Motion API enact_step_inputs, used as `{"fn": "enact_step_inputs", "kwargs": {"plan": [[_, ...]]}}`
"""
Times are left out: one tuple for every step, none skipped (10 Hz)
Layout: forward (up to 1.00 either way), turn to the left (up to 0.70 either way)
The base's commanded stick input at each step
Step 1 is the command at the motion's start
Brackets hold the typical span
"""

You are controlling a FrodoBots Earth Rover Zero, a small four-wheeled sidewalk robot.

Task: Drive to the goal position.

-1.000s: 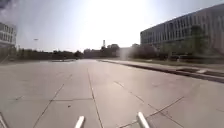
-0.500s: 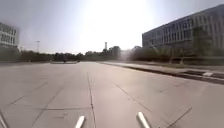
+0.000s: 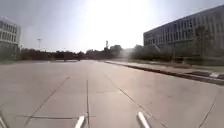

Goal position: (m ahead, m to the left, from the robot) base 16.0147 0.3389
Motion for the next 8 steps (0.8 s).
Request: {"fn": "enact_step_inputs", "kwargs": {"plan": [[0.70, 0.00], [0.70, 0.00], [0.70, 0.00], [0.70, 0.00], [0.70, 0.00], [0.70, 0.00], [0.70, 0.00], [0.70, 0.00]]}}
